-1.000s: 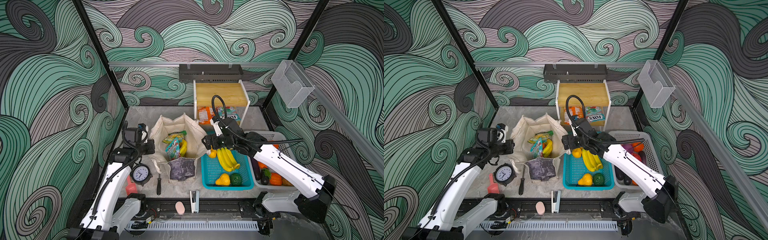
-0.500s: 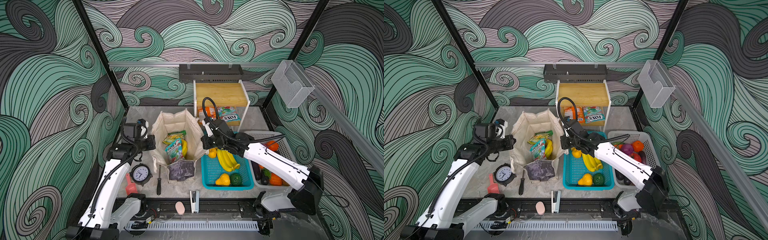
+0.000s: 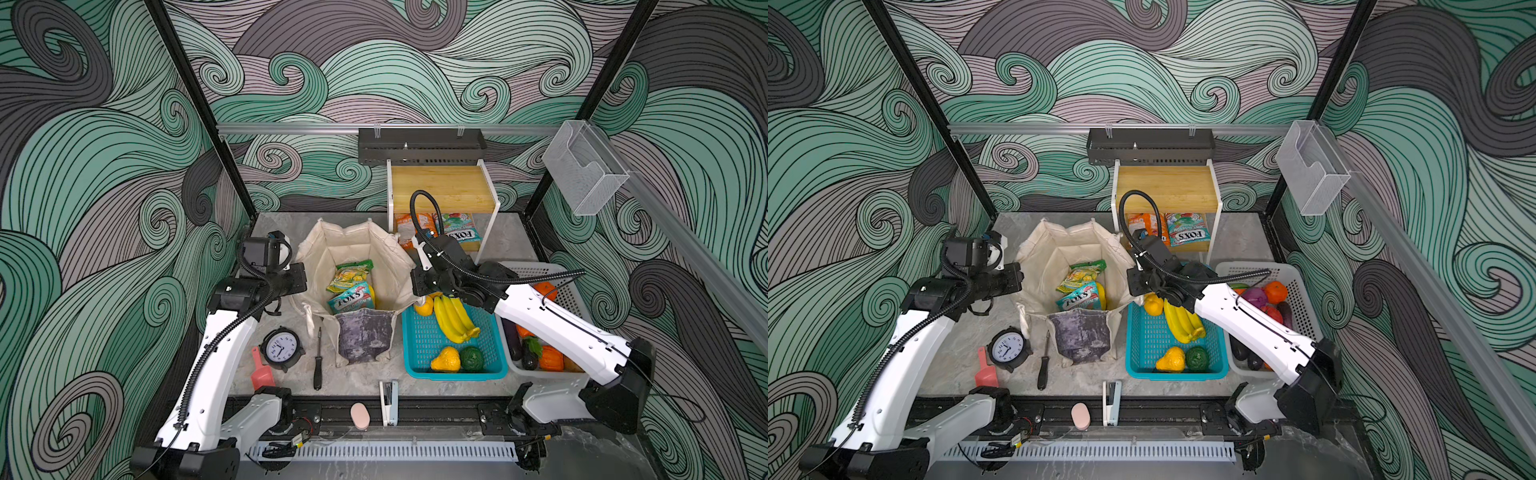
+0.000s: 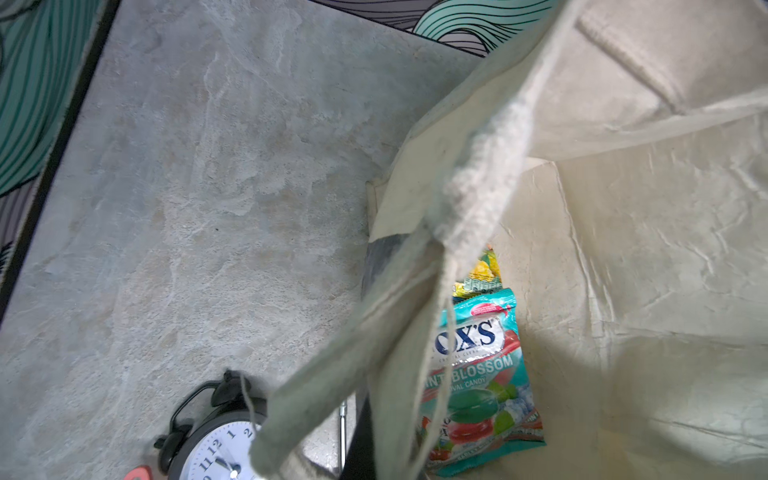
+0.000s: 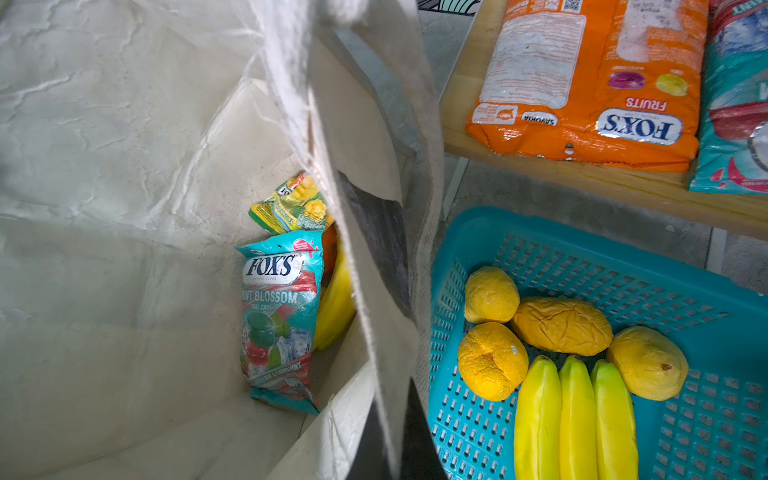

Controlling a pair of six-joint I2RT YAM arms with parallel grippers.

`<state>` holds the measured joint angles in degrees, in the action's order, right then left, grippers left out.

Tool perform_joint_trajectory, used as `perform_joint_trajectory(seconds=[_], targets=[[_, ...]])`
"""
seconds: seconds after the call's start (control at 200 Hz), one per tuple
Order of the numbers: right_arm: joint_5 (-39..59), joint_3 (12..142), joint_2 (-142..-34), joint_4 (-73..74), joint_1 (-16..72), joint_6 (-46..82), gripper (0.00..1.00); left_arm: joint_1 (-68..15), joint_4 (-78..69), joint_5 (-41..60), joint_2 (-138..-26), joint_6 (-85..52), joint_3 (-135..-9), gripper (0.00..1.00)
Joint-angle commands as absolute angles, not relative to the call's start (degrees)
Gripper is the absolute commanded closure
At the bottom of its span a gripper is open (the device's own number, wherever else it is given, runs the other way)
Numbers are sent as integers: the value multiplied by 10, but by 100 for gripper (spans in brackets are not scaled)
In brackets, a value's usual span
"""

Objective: Place the food into the grocery bag and tie it

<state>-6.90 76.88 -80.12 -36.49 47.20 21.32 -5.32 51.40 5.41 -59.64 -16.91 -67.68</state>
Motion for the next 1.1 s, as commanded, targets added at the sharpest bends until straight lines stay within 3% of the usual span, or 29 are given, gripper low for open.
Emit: perform_joint_trajectory(seconds=[0.0,0.28,0.32,0.525,0.67,0.775,0.881,1.096], targets=[[-71,778,-813,-327,490,218,100,-55,470,104,-604,-187,-679,100],[-64,789,-857,-308,497,232,100,-62,417,223,-630,-210,-665,100],[-61,785,-859,-302,497,235,100,-63,408,235,-632,-213,-665,96],[-54,784,-862,-297,493,239,100,-63,416,255,-640,-210,-700,36],[-53,775,-853,-297,485,243,100,-62,459,164,-617,-191,-749,19],[-45,765,-849,-293,480,245,100,-61,486,115,-597,-200,-786,14],[-42,753,-843,-289,477,248,100,-57,501,90,-567,-218,-797,19],[-33,733,-824,-279,472,248,100,-33,521,77,-479,-268,-711,21]])
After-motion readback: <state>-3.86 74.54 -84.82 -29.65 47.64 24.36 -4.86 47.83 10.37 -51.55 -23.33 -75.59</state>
